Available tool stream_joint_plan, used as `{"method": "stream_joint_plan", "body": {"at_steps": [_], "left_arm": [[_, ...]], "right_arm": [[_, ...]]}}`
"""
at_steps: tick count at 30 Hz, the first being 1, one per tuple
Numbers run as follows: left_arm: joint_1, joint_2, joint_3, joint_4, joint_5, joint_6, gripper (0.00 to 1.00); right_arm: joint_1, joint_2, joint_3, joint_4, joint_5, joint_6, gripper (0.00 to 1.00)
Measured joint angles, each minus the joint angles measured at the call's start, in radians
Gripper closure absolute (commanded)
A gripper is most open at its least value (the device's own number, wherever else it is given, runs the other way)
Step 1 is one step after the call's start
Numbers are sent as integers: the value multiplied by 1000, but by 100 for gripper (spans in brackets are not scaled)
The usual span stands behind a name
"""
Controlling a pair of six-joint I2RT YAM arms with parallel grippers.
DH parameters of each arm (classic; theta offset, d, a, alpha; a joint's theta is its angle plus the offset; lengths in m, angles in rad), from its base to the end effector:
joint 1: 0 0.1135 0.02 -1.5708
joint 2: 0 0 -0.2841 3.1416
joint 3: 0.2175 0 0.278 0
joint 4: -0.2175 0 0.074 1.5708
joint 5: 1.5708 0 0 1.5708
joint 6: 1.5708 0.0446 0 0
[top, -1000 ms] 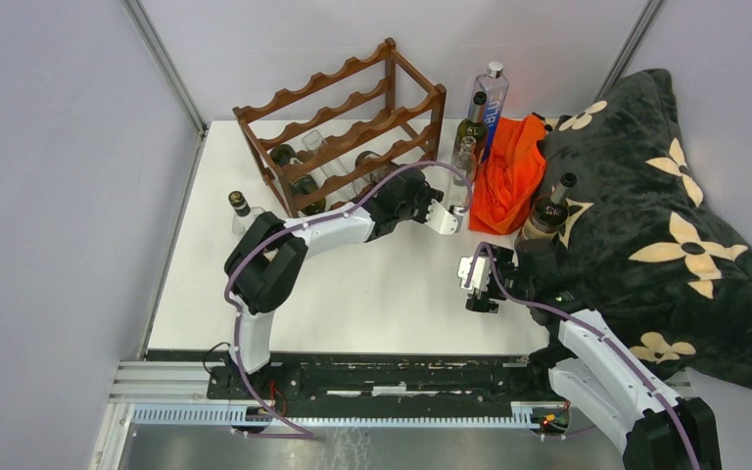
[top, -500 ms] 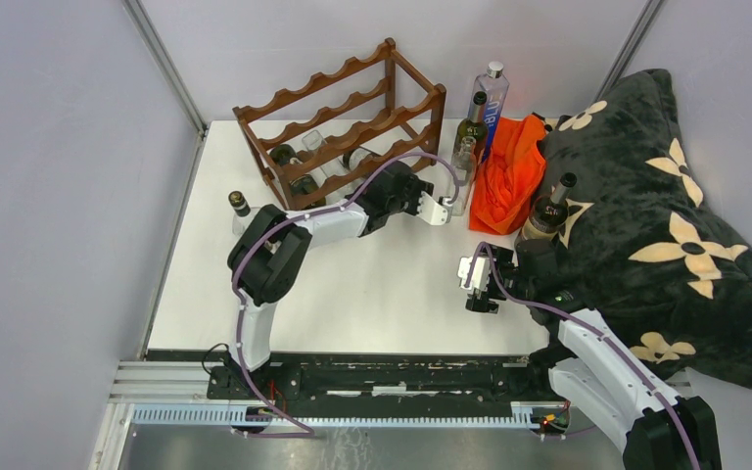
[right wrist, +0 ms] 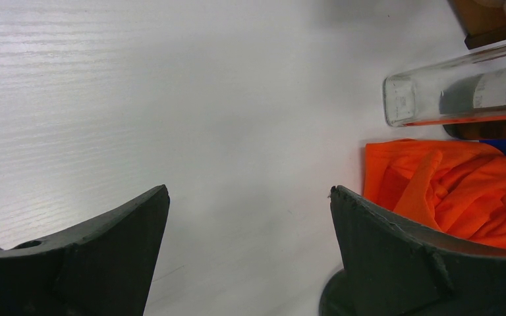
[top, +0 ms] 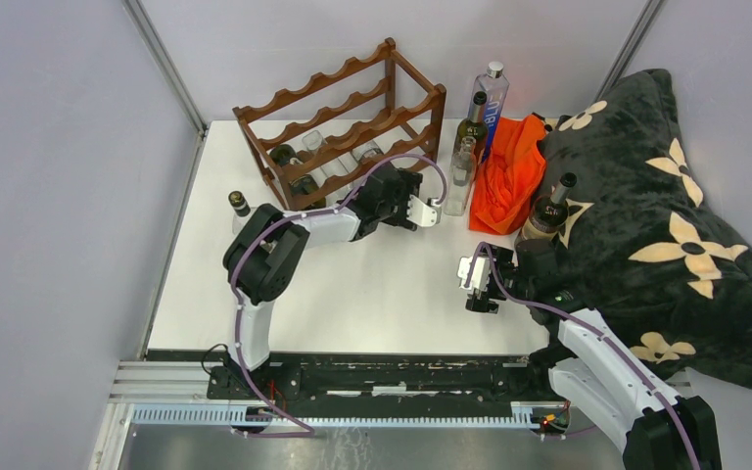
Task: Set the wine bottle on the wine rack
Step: Place the wine bottle in the wine rack.
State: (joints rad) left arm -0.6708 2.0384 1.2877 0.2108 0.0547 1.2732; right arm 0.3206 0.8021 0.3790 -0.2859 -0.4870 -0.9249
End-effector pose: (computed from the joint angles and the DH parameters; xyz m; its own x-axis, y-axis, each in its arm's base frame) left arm 0.3816 -0.3060 0.1649 0.5105 0.8136 -0.2784 0.5777 -0.0847 0.8118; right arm 0.1649 0.0768 0.1871 0.1197 -0.7039 -0.7002 -0.8640 0.2736 -0.4227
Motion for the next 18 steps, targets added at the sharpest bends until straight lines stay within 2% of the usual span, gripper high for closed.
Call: {"method": "stream_joint_plan", "body": {"at_steps": [9, 18], "left_arm": [[-31, -137, -85, -5, 0, -75, 0], [-117, -363, -93, -145, 19, -154, 0]], "right_arm": [[0, 0, 0, 0, 0, 0, 2], [0, -3, 0, 0, 0, 0, 2]]}}
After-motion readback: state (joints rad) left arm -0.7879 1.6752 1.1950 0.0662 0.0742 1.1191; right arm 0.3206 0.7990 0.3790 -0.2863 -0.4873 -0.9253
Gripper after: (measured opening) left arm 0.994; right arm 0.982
